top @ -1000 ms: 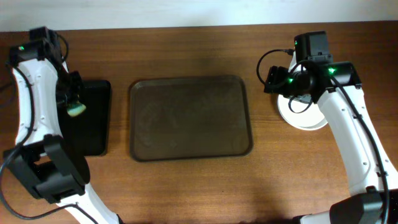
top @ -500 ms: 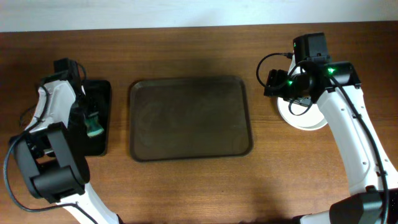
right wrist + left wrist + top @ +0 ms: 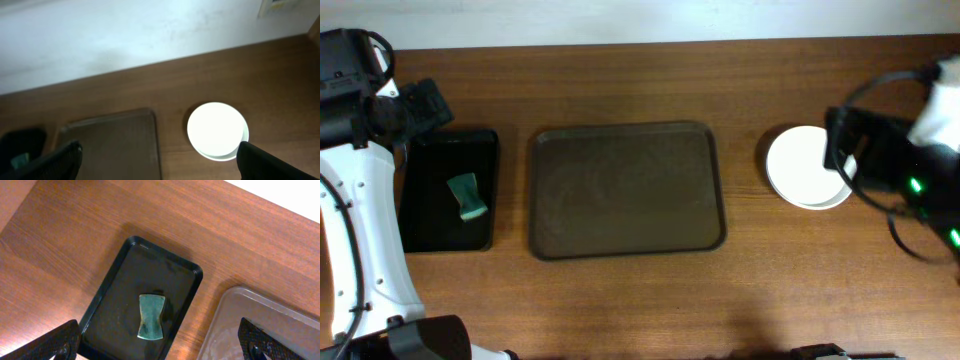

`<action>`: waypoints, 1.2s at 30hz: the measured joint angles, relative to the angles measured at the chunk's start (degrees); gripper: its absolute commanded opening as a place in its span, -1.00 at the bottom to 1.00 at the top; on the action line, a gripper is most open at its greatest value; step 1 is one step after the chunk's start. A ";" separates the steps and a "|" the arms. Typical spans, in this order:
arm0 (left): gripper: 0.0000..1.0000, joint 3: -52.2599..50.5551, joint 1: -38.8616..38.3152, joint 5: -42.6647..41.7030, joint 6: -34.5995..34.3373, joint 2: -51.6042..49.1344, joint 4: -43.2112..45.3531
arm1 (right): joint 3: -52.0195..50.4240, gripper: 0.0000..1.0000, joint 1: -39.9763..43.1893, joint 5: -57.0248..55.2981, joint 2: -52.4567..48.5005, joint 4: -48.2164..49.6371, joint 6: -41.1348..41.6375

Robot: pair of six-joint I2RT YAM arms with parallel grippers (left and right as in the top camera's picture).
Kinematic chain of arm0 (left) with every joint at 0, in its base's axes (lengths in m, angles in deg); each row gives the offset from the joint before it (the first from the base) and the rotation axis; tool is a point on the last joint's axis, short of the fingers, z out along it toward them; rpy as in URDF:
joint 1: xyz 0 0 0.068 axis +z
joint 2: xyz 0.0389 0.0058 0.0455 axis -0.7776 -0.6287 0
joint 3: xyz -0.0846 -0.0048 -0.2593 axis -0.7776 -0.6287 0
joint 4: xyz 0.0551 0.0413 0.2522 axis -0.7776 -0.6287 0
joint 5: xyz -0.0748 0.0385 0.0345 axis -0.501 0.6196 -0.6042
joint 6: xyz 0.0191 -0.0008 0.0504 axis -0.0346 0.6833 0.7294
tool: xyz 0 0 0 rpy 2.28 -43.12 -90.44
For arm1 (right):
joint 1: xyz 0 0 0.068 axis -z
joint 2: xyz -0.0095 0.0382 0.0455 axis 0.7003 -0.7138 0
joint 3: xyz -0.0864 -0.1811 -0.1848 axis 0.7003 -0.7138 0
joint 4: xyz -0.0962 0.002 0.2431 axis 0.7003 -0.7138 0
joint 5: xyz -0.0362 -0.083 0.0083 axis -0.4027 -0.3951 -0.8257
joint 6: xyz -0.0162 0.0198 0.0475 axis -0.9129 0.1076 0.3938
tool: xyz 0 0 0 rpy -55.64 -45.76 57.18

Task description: Clean dirty plates on tray and stack at the side

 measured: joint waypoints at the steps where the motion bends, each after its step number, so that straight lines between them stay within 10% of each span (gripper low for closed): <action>1: 0.98 0.02 0.00 0.00 0.00 0.00 0.00 | 0.02 0.97 0.00 -0.02 1.53 -0.02 0.04; 8: 0.98 0.02 0.00 0.00 0.00 0.00 -0.17 | -0.37 0.97 0.00 -1.88 5.88 -6.67 -1.33; 21: 0.98 -0.02 0.00 -0.17 0.00 0.00 -0.15 | -78.60 0.97 4.52 4.50 47.30 60.87 -8.68; 36: 0.98 -0.02 0.00 -0.17 0.00 0.00 -0.15 | -115.03 0.97 4.52 5.46 68.13 81.46 -8.63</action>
